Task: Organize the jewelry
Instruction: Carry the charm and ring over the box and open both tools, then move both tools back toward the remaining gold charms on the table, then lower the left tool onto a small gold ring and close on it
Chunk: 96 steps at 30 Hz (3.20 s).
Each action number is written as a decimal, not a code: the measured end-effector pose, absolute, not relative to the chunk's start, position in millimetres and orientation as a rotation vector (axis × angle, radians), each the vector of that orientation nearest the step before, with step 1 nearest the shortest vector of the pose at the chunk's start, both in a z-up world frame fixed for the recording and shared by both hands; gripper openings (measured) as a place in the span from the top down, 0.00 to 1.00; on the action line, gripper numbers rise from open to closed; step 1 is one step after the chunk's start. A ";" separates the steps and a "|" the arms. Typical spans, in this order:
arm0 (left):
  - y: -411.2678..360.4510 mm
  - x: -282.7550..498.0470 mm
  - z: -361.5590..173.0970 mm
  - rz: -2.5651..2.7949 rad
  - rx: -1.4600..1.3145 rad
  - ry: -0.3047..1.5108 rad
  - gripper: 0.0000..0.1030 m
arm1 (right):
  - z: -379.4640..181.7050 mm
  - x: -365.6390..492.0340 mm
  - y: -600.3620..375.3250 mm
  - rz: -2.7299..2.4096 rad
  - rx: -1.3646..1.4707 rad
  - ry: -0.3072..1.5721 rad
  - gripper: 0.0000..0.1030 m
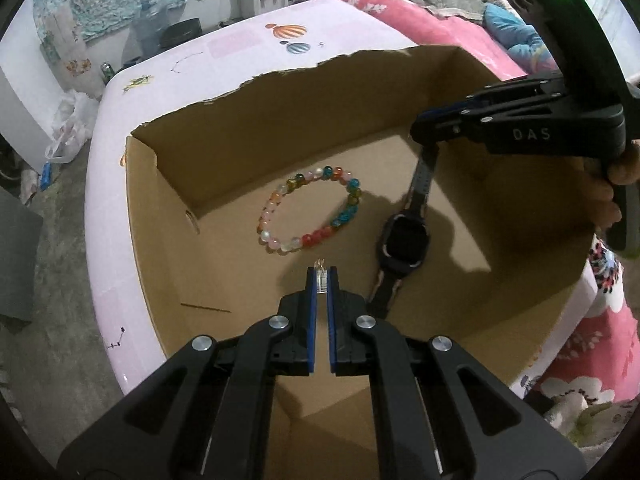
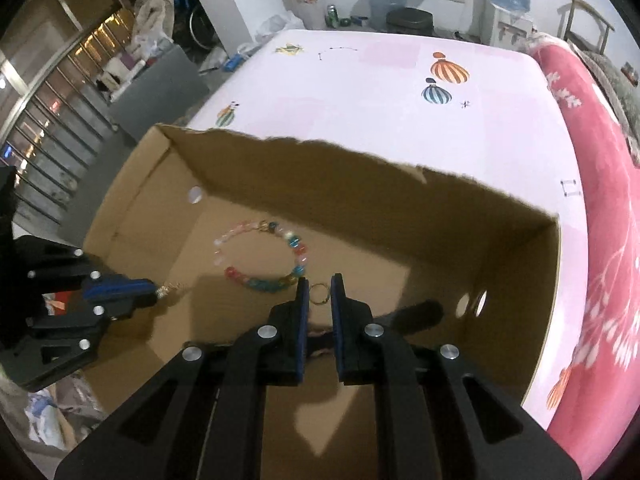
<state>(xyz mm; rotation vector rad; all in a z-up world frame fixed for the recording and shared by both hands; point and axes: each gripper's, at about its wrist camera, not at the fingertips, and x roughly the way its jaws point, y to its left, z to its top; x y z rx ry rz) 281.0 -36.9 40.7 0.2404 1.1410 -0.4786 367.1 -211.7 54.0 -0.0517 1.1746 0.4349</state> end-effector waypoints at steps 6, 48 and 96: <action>-26.7 281.8 43.7 -0.472 0.207 1.136 0.88 | 65.0 363.9 -218.9 0.433 -0.038 1.126 0.82; -21.4 81.8 -24.8 -0.324 0.137 0.903 0.36 | -9.5 90.9 -203.4 0.373 0.248 1.069 0.66; -58.4 109.1 -36.7 -0.452 0.259 0.884 0.85 | -8.1 103.0 -215.4 0.363 0.311 1.008 0.78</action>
